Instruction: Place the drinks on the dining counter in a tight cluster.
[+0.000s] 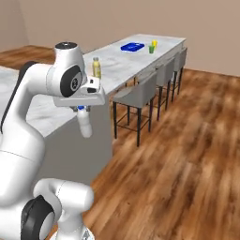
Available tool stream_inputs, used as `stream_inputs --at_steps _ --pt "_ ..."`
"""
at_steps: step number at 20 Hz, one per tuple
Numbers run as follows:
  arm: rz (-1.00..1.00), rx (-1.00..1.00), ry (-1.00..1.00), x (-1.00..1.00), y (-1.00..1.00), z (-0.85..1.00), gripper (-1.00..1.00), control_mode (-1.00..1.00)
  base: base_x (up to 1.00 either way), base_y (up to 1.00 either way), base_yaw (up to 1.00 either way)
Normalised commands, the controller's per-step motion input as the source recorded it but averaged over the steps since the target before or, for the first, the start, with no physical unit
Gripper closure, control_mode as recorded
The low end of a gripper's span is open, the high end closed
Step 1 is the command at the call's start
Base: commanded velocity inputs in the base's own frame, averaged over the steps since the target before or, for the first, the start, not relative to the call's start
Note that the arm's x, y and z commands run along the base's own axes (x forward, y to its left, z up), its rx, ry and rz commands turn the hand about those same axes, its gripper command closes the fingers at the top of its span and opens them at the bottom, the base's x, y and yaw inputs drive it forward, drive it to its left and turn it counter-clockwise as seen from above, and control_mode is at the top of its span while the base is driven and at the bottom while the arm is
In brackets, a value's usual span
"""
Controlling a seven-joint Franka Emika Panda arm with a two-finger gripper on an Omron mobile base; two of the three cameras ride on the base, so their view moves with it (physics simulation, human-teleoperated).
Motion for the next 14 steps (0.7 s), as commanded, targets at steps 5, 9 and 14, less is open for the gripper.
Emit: stream_inputs --at_steps 5,9,14 --pt "0.00 0.00 0.00 0.00 0.00 0.00 1.00 1.00 0.62 -1.00 0.53" --pt "0.00 0.00 0.00 0.00 0.00 0.00 1.00 1.00 0.63 -1.00 0.52" --pt "0.00 0.00 0.00 0.00 0.00 0.00 1.00 1.00 0.67 -1.00 0.46"
